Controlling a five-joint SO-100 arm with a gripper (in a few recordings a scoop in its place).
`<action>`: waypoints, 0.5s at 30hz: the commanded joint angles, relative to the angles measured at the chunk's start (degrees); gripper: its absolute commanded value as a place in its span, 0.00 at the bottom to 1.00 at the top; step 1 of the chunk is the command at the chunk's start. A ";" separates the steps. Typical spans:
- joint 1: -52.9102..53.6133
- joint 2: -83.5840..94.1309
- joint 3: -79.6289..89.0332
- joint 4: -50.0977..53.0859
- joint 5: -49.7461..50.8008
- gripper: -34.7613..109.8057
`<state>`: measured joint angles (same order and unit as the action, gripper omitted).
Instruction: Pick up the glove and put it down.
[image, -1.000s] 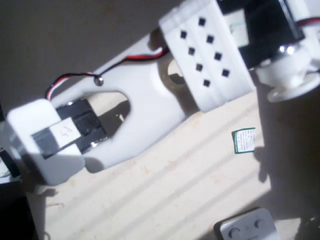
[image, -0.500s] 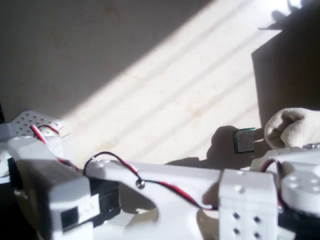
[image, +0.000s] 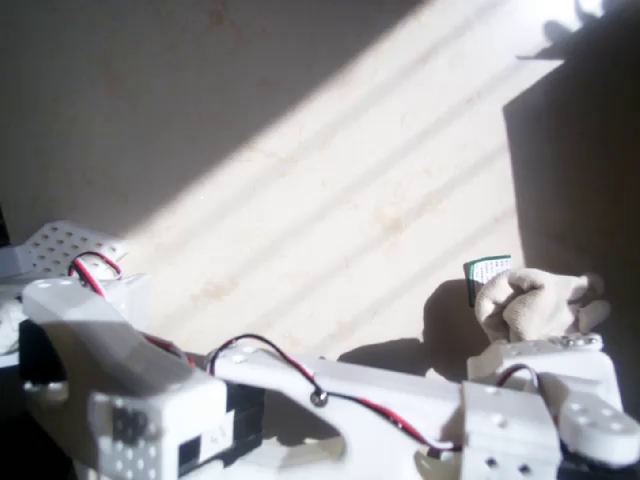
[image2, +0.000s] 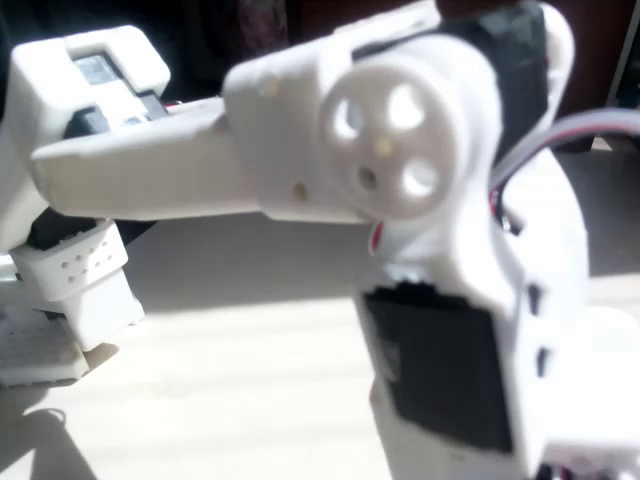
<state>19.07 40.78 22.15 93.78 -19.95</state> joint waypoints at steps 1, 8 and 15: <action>0.97 -1.23 -1.41 -0.44 -0.44 0.24; 0.70 -5.36 -1.93 -0.53 -0.44 0.24; 0.26 -4.92 -2.11 -0.62 -0.44 0.24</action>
<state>19.07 35.24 21.80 93.78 -20.30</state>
